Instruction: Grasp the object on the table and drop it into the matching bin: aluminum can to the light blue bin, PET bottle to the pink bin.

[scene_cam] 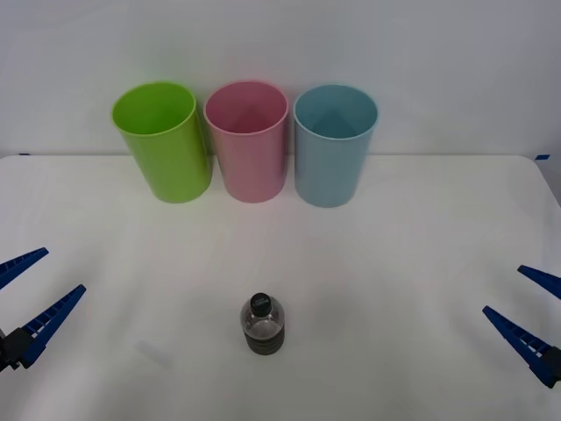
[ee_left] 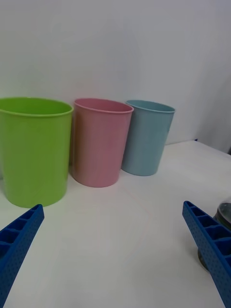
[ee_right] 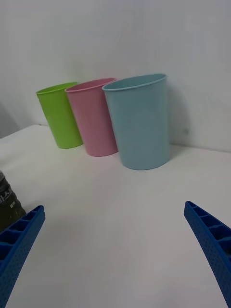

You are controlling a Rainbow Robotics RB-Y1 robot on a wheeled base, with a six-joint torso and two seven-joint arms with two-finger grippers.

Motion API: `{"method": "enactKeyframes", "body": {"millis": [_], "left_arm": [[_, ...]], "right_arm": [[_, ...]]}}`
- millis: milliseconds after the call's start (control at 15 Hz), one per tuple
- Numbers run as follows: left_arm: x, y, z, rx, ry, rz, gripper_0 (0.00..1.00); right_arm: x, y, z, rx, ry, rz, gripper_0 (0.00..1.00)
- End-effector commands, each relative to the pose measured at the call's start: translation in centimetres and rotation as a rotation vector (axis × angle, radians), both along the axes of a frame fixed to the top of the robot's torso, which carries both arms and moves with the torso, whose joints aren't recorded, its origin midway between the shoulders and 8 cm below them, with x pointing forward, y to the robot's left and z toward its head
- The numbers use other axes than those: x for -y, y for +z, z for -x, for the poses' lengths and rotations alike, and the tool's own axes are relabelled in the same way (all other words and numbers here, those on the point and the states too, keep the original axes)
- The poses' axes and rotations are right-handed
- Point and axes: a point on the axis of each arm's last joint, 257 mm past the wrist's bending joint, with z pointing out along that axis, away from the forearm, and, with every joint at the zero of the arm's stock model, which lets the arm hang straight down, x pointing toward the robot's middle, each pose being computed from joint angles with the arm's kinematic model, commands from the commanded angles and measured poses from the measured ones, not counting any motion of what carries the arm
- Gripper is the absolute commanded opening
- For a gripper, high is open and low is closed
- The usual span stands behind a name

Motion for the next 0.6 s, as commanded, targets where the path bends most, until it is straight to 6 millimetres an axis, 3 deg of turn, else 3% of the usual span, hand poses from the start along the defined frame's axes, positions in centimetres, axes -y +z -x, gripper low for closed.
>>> {"method": "enactKeyframes", "body": {"millis": [67,400,600], "left_arm": [[0.0,0.0,0.0,0.0,0.0,0.0,1.0],[0.0,0.0,0.0,0.0,0.0,0.0,1.0],[0.0,0.0,0.0,0.0,0.0,0.0,1.0]], "right_arm": [[-1.5,-1.7,0.5,-0.039,0.07,0.006,1.0],[-5.1,-4.5,1.2,-0.08,0.197,0.029,1.0],[-8.5,-5.4,1.5,-0.075,0.276,0.031,1.0]]}}
